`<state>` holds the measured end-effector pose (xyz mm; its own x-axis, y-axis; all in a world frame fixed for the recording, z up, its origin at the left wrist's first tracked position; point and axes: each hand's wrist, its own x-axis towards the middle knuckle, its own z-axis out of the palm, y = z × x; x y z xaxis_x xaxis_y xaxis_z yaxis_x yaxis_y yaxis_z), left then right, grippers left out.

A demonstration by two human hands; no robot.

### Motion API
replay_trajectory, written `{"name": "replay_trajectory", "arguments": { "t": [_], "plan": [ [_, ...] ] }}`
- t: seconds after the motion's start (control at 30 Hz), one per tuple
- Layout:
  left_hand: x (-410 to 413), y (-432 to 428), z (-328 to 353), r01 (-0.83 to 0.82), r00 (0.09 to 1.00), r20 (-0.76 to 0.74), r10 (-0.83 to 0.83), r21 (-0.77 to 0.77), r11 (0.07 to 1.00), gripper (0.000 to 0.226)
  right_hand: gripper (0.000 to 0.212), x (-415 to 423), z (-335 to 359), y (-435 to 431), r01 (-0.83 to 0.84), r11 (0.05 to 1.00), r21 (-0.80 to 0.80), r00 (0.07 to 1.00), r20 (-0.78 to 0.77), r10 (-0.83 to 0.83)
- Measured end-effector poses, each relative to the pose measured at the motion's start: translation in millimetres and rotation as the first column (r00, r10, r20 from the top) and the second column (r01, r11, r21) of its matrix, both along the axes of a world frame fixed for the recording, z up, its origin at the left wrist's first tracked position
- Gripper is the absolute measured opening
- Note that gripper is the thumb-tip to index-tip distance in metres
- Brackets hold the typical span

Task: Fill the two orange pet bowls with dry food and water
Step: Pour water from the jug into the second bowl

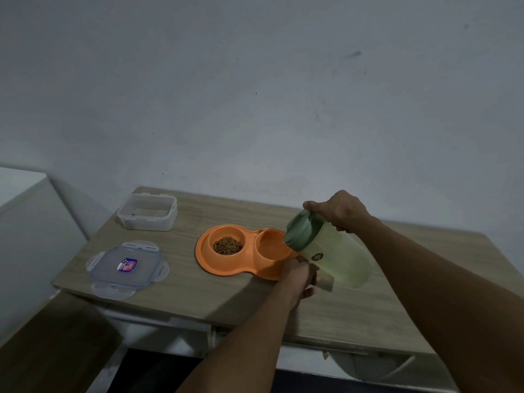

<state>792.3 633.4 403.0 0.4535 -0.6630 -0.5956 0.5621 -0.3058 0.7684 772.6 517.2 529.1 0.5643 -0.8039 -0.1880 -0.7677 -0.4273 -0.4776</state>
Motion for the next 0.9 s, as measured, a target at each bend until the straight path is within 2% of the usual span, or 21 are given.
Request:
{"name": "replay_trajectory", "arguments": {
  "t": [0.6,0.77,0.9],
  "plan": [
    [0.0,-0.2,4.3,0.019,1.000,0.013,-0.019,0.008,1.000,0.033,0.057,-1.3,1.3,-1.9,0.023,1.000,0.007,0.999,0.024,-0.023],
    [-0.9,2.0,10.5,0.023,0.998,0.060,-0.022,-0.014,1.000,0.024,0.059,-8.4,-7.3,-10.4,0.074,0.995,0.065,0.991,0.110,-0.081],
    [3.9,1.1,14.1,0.041,0.990,0.132,-0.043,0.018,0.999,0.022,0.059,-22.7,-15.0,-18.0,0.123,0.968,0.220,0.954,0.242,-0.176]
  ]
}}
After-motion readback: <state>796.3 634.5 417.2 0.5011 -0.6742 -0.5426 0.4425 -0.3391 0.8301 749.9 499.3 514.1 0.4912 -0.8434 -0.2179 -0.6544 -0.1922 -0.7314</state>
